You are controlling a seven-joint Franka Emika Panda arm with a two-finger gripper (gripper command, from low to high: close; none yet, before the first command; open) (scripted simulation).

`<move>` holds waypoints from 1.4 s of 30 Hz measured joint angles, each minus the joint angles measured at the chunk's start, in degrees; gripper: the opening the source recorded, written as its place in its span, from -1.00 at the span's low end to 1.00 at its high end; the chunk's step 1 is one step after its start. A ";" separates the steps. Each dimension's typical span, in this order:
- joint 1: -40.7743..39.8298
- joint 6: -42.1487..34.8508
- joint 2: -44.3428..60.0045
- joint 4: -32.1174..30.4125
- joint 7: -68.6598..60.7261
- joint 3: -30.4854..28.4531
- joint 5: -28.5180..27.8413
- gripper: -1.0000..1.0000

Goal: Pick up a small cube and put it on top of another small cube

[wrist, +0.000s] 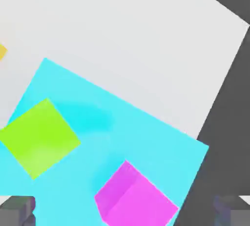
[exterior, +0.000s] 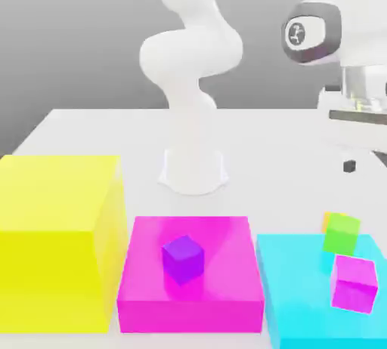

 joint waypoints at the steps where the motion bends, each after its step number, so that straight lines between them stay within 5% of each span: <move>1: 0.91 0.66 1.01 -0.59 -2.71 0.17 0.24 0.00; 12: 9.70 8.17 12.27 -6.83 -32.95 4.63 4.36 0.00; 18: 11.11 17.46 23.88 -5.20 -33.25 2.92 2.24 0.00; 19: 11.72 19.06 25.85 -4.84 -33.05 2.22 1.92 -1.00; 25: 12.06 19.73 26.84 -4.66 -33.05 1.86 1.88 -1.00; 33: 11.20 8.83 14.06 -6.73 -34.45 3.73 4.32 -1.00; 42: 8.05 -11.06 10.51 4.25 -22.99 -0.49 -12.54 -1.00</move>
